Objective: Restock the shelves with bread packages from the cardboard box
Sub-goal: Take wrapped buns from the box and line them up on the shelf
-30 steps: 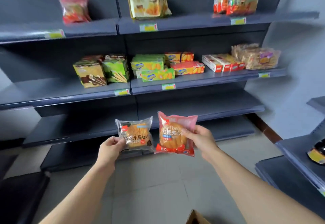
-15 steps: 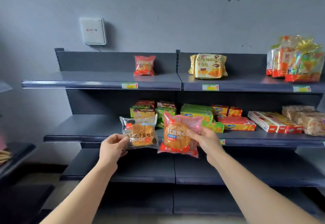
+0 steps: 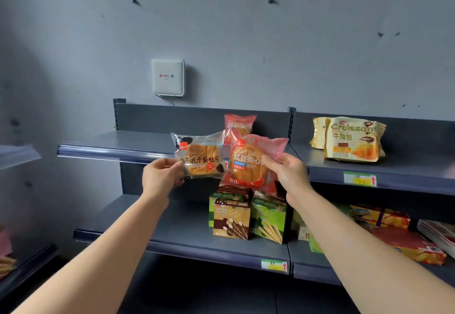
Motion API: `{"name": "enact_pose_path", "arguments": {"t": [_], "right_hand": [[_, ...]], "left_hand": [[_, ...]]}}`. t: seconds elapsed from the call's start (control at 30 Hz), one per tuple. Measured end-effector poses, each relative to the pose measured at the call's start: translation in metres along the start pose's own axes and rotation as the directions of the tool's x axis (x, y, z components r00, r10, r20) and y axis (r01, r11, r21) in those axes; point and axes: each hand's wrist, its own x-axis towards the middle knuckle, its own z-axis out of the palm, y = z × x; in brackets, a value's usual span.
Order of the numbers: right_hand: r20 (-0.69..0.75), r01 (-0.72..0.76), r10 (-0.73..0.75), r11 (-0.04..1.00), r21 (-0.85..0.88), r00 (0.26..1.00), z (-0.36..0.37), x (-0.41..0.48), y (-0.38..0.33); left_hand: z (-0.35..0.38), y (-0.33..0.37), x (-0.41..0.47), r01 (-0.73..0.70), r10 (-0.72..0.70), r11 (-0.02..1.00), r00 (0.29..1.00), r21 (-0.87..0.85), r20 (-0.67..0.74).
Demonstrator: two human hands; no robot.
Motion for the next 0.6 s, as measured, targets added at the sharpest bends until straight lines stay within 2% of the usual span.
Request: {"name": "enact_pose_path", "arguments": {"t": [0.27,0.6], "right_hand": [[0.027,0.054,-0.052,0.996,-0.064,0.998,0.035,0.109,-0.013],[0.002,-0.022,0.023,0.984,-0.177,1.000,0.074,0.218,0.026]], "left_hand": [[0.031,0.007,0.114,-0.017,0.018,0.999,0.999,0.032,-0.051],[0.072,-0.024,0.239,0.018,-0.025,0.992,0.998,0.128,0.053]]}}
